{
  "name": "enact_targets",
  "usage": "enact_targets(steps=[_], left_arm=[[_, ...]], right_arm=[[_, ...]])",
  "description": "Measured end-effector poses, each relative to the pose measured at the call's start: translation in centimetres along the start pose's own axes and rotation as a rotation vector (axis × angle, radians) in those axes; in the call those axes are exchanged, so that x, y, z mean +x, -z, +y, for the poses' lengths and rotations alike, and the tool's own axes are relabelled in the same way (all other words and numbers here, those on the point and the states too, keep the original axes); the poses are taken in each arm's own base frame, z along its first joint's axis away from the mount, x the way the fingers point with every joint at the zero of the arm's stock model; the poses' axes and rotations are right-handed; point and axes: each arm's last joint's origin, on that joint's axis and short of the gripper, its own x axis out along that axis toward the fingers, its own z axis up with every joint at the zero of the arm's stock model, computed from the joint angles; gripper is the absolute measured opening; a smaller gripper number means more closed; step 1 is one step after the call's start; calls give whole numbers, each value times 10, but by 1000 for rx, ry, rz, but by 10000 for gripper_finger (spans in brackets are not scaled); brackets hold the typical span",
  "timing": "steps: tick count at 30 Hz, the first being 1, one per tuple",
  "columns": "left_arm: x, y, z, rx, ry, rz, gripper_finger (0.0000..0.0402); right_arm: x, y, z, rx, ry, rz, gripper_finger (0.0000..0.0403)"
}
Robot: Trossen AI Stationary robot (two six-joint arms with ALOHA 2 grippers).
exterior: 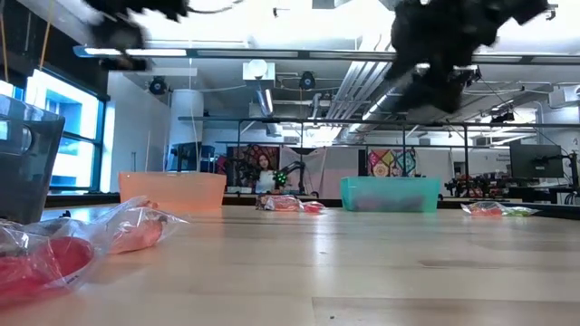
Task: Sort candy by brand, put in halloween buckets
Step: Put the brown chocolate bar into the black bin
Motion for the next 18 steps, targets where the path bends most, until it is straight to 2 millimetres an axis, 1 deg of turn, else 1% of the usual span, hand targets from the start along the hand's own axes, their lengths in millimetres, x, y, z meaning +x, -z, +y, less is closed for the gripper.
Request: enact_targets(steps=[4,9,11,13,16,18], left_arm=[[-19,-35,42,60,-114,-182,211],[-34,-89,83,173,-364,-252,212],[-37,-115,101,191,-486,-252,212],[-40,-137,122,162,-574,-233,212],[-44,-166,156,106,-610,-207,212],[-44,-179,178,55,-618,-180,212]], right_arm=[[-11,-29,6,-46,-15,-93,242],[-23,-54,9,-30,-15,-177,242],[-25,-58,9,-23,-14,-190,242],[-27,-61,9,-18,-10,-196,242],[-27,-62,8,-7,-7,-199,242],[-27,-62,8,-6,3,-205,242]])
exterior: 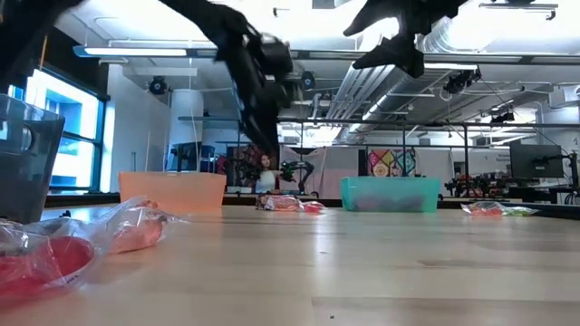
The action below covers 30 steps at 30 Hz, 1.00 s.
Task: Sort candy by brand, put in halloween buckets
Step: Put the brown chocolate bar into the black bin
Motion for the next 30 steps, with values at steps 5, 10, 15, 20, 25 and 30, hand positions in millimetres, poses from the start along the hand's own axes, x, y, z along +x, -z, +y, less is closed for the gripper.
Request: enact_targets(steps=[5,10,15,20,25,30], left_arm=[[31,-8,27,-35,-11,78,212],[49,-2,35,-52,-46,158,212],[62,-2,38,-67,-46,158,212],[69,1,39,-72,-46,184,212],[77,2,41,-76,-40,198,211],[83,4,41,-85,-36,212,204]], right_arm=[[0,0,-2,38,64,-36,242],[0,0,-4,68,121,-61,242],[0,0,-5,68,143,-81,242],[0,-1,-5,84,144,-84,242],[0,-1,-5,93,144,-85,242],[0,0,-5,102,144,-86,242]])
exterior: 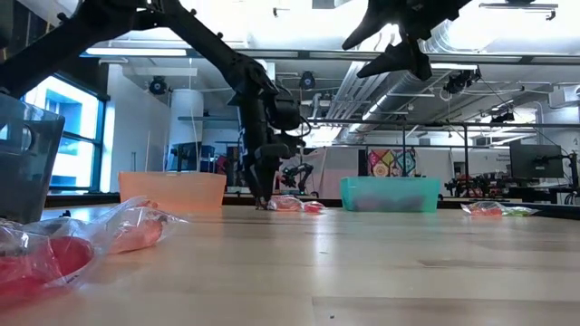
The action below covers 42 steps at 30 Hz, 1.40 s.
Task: Sort candy by brand, put in halloween buckets
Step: Put the brown chocolate bar into the black bin
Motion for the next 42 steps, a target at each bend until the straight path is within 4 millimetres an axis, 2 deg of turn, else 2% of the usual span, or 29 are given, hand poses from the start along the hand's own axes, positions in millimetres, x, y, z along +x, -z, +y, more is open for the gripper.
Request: enact_targets(steps=[5,11,12,15,18,21,25,28,32,36,42], left_arm=[[0,-1,0,0,0,-12,155],[-2,0,-2,-4,66,-3,25],[-2,1,-2,-4,70,-2,13],[-10,2,-3,-3,68,-6,13],[-34,3,-5,9,61,-55,4],[-68,6,-8,20,51,-127,3],[-122,21,-31,77,56,-203,1],[-161,42,-67,162,78,-235,1],[-196,88,-122,236,139,-277,0],[-209,147,-173,182,240,-255,0],[-210,235,-231,16,350,-140,0]], right_arm=[[0,0,0,7,1,0,242],[0,0,0,5,4,3,242],[0,0,0,4,4,3,242],[0,0,0,-5,4,4,242],[0,1,-1,-32,5,5,242],[0,1,-1,-83,6,8,242],[1,-2,-5,-152,27,3,242],[2,-4,-10,-181,55,11,242],[2,-1,-17,-226,101,59,242],[1,5,-23,-235,151,130,242],[3,11,-26,-242,139,163,242]])
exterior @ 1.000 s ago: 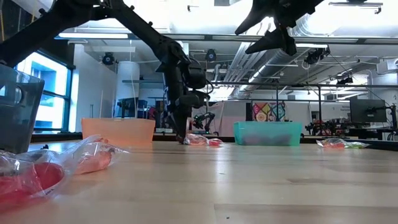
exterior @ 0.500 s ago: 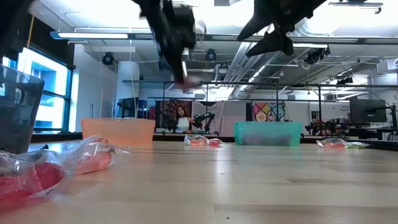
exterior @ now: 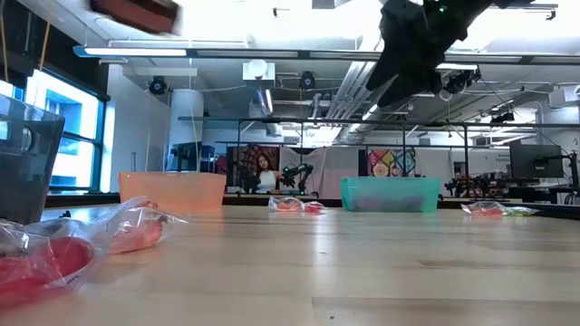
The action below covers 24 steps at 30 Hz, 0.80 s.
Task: Sort candy by brand, put in halloween buckets
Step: Put the brown chocolate bar into the black bin
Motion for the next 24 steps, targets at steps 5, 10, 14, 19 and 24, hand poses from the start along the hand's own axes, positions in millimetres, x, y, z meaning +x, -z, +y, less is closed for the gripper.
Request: enact_targets(steps=[5,10,14,19,24], left_arm=[[4,55,-37,-76,64,121,0],[22,97,-53,-83,81,181,0],[42,124,-47,-77,34,199,0],[62,142,-36,-49,3,228,0],[67,151,-42,54,83,224,6]], right_arm=[[1,3,2,38,-85,49,242],[-2,6,17,158,-168,41,242],[-8,9,39,243,-270,10,242],[-19,17,67,359,-393,-21,242],[-33,31,90,467,-447,-49,242]])
